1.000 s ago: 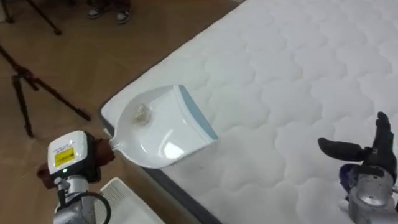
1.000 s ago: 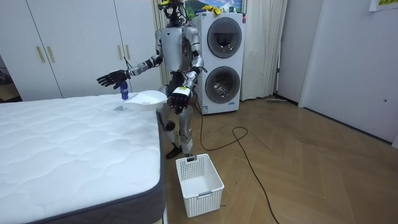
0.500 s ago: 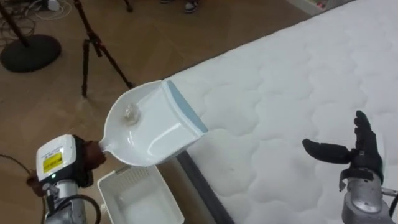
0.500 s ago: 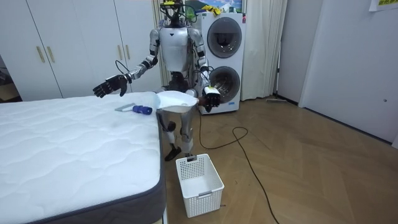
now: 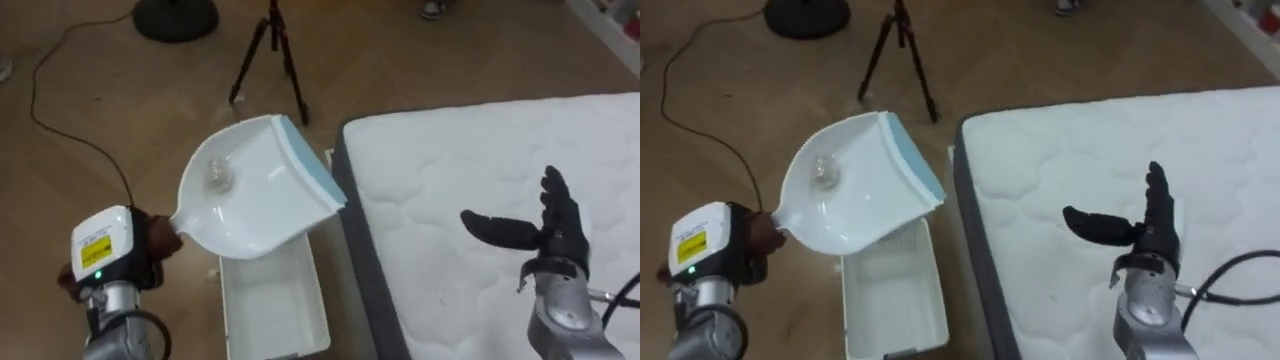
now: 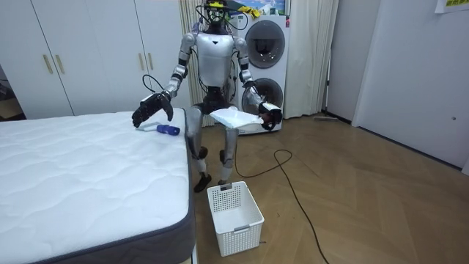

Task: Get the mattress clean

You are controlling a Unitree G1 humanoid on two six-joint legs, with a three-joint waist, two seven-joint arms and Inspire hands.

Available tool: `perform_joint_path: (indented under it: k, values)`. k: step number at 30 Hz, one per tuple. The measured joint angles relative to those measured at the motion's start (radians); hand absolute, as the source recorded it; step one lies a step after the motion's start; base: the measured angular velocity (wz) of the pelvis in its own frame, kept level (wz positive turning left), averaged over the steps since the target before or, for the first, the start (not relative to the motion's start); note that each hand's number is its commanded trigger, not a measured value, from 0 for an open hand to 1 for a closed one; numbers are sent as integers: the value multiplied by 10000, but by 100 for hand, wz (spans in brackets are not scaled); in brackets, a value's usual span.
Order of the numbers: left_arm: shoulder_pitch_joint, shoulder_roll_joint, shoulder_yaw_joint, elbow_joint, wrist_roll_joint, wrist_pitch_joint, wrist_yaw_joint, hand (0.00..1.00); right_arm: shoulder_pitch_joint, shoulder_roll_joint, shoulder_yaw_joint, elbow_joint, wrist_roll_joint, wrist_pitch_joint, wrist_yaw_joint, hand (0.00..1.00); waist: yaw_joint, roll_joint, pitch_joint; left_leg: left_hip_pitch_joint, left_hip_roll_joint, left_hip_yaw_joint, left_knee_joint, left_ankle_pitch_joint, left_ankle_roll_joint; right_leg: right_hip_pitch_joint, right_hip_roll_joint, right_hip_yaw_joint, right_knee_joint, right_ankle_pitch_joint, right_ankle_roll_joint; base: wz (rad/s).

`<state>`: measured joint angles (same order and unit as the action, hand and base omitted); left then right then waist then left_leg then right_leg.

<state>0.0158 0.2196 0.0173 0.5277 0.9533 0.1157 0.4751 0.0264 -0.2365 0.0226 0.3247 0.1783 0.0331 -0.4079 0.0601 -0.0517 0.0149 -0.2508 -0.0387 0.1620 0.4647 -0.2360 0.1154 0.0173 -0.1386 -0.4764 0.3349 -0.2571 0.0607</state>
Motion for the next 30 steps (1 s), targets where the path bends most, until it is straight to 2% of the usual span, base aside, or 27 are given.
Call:
perform_joint_path:
  k: [2, 3, 5, 7, 9, 10, 12, 14, 16, 17, 19, 20, 21, 22, 24, 26, 27, 28, 30]
  values:
    - [-8, 10, 3, -212, 17, -3, 184, 100, -11, 30, 9, 154, -232, -5, 74, 0, 42, 34, -19, 29, -113, -154, -22, 28, 119, -15, -105, 71, 407, -48, 48, 38]
    - [-25, 16, 18, -358, 2, -20, 352, 100, -54, 39, 31, 166, -226, -6, 75, 0, 116, 77, -11, 0, -133, -228, -21, 48, 469, -144, -148, 68, 742, -85, 61, 23]
    - [-100, 24, -12, -360, 17, -67, 581, 100, -84, 43, 153, 220, -224, -6, 72, 0, 116, 115, -14, 24, -189, -385, -1, 50, 542, -404, -294, 158, 1534, -98, 47, 26]
    - [-109, 16, -59, -360, 50, -305, 652, 100, -72, 60, 178, 229, -218, -6, 69, 0, 60, 178, 20, 162, -363, -622, 24, 16, 649, -776, -443, 793, 2431, -148, 29, 25]
    - [-161, 17, -134, -355, 41, -351, 656, 100, -64, 55, 230, 256, -226, -8, 80, 0, -39, 255, 63, 173, -458, -857, 67, -37, 754, -1120, -344, 1273, 2903, -301, -56, 32]
    - [-193, 29, -231, -356, 38, -357, 655, 100, 18, 56, 240, 298, -224, -5, 129, 0, -135, 294, 73, 180, -497, -1053, 52, -1, 781, -1436, -234, 1505, 2999, -344, -92, 46]
    - [-200, 61, -249, -355, 36, -384, 655, 100, 86, 63, 232, 359, -221, -5, 184, 0, -351, 300, 79, 189, -658, -1388, 24, 79, 805, -1900, -236, 1691, 2873, -358, -70, 64]
    - [-225, 171, -348, -351, 14, -390, 657, 100, 82, 63, 238, 384, -219, -5, 177, 0, -523, 281, 77, 186, -771, -1545, 24, 123, 844, -2325, -226, 1837, 2421, -307, -26, 52]
    - [-275, 369, -510, -351, 28, -403, 657, 100, 83, 62, 267, 423, -230, -8, 202, 0, -564, 297, 86, 177, -848, -1772, 38, 130, 854, -2635, 52, 1999, 1513, 103, -221, 35]
    - [-289, 421, -533, -350, 25, -404, 657, 100, 83, 61, 269, 421, -231, -8, 227, 0, -570, 310, 93, 175, -876, -1850, 46, 127, 849, -2663, 99, 2028, 1299, 248, -264, 36]
    - [-351, 499, -560, -350, 26, -402, 657, 100, 76, 50, 262, 408, -230, -8, 239, 0, -567, 337, 101, 158, -997, -2107, 34, 102, 821, -2751, 226, 2065, 783, 972, -419, 35]
    - [-351, 517, -559, -351, 33, -401, 658, 100, 59, 50, 259, 399, -230, -16, 250, 0, -551, 345, 98, 146, -1017, -2125, 32, 87, 812, -2734, 258, 2081, 728, 1273, -434, 21]
    - [-349, 555, -563, -348, 66, -377, 655, 100, 24, 43, 237, 402, -230, -69, 307, 0, -552, 414, 103, 136, -1039, -2212, 27, 51, 789, -2658, 361, 2177, 534, 1589, -366, 13]
    - [-349, 571, -563, -349, 140, -362, 655, 100, 21, 36, 213, 401, -230, -120, 342, 0, -552, 472, 108, 143, -1036, -2278, 3, 42, 773, -2602, 391, 2230, 406, 1626, -340, 17]
    - [-348, 803, -555, -348, 419, -361, 658, 100, 43, 17, 207, 405, -199, -191, 549, 0, -514, 533, 98, 373, -1036, -2327, -94, 37, 753, -2449, 450, 2385, 364, 1524, -290, 7]
    - [-360, 893, -501, -227, 652, -364, 858, 100, 40, -15, 211, 450, -194, -368, 619, 0, -440, 550, 104, 600, -1030, -2266, -93, -101, 498, -2303, 511, 2526, 504, 1319, -304, -9]
    - [-369, 895, -484, -61, 687, -340, 1077, 100, 41, -21, 217, 503, -181, -524, 621, 0, -421, 568, 113, 724, -971, -2128, -81, -305, 92, -2138, 525, 2534, 508, 1210, -289, -17]
    - [-368, 908, -470, 146, 687, -327, 1203, 100, 50, -19, 238, 546, -185, -584, 624, 0, -408, 564, 112, 812, -868, -1892, 67, -581, -702, -1994, 530, 2527, 529, 1132, -320, -17]
    - [-381, 1007, -448, 490, 756, -282, 1230, 100, 48, -21, 246, 578, -248, -678, 629, 0, -455, 576, 106, 896, -685, -1617, 188, -762, -1188, -1808, 604, 2506, 514, 1051, -421, -15]
